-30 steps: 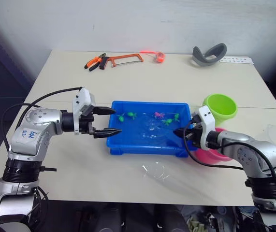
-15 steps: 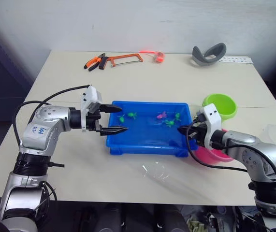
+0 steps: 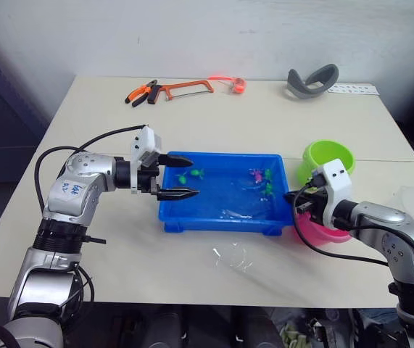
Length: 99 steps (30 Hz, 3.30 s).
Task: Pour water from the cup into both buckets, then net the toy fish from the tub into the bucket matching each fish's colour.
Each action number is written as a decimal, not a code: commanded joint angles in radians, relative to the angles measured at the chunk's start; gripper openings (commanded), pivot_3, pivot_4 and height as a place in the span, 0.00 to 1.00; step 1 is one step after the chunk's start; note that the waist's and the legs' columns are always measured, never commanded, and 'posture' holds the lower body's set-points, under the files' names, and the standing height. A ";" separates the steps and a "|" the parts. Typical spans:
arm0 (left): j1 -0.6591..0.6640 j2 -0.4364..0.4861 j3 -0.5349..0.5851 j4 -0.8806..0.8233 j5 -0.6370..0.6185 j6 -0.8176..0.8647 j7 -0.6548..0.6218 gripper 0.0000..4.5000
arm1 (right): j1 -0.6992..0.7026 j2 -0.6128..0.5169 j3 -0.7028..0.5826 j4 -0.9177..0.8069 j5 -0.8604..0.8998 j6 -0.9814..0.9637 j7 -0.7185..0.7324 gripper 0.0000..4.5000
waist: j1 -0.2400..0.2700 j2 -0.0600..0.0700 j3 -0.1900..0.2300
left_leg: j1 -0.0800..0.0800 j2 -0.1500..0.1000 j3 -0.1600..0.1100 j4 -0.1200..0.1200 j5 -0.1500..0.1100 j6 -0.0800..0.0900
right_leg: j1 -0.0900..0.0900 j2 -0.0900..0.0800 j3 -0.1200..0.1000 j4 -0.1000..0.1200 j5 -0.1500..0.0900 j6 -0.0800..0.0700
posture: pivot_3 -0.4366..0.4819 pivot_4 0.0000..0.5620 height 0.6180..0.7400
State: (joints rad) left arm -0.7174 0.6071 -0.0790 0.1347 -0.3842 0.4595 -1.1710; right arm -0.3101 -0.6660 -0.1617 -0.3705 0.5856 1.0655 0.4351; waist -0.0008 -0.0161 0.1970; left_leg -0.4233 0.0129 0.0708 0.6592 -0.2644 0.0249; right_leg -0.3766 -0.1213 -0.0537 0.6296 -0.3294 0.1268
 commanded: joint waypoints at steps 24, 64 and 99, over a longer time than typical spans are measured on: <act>-0.142 -0.139 -0.052 0.131 -0.019 -0.031 -0.098 0.99 | 0.397 -0.070 -0.411 -0.558 0.064 -0.175 0.101 0.00 | 0.023 0.000 0.000 | 0.000 0.001 -0.001 0.000 0.000 0.000 | 0.001 0.002 0.000 -0.001 0.000 0.000 | 0.48 0.27 1.00; -0.267 -0.278 -0.087 0.340 0.045 -0.196 -0.227 0.99 | 1.107 -0.094 -0.943 -0.293 -1.065 -1.593 0.161 0.00 | 0.025 0.002 -0.001 | 0.002 0.001 -0.001 0.000 0.001 -0.003 | 0.001 0.006 0.004 -0.003 0.000 0.000 | 0.48 0.27 1.00; -0.066 -0.117 -0.033 0.004 0.047 -0.028 -0.023 0.99 | 0.306 -0.298 -0.063 -0.195 1.366 -0.221 -0.892 0.00 | 0.022 0.002 -0.001 | 0.000 -0.001 -0.004 0.003 0.002 0.002 | 0.003 -0.005 -0.004 -0.001 0.000 0.000 | 0.48 0.27 1.00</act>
State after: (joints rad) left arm -0.7784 0.4812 -0.1406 0.1724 -0.3135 0.4358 -1.2011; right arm -0.0086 -0.9512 -0.2296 -0.5749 1.8932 0.8800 -0.4042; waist 0.0210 -0.0144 0.1961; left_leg -0.4234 0.0115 0.0674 0.6626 -0.2624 0.0274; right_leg -0.3738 -0.1254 -0.0571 0.6283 -0.3289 0.1267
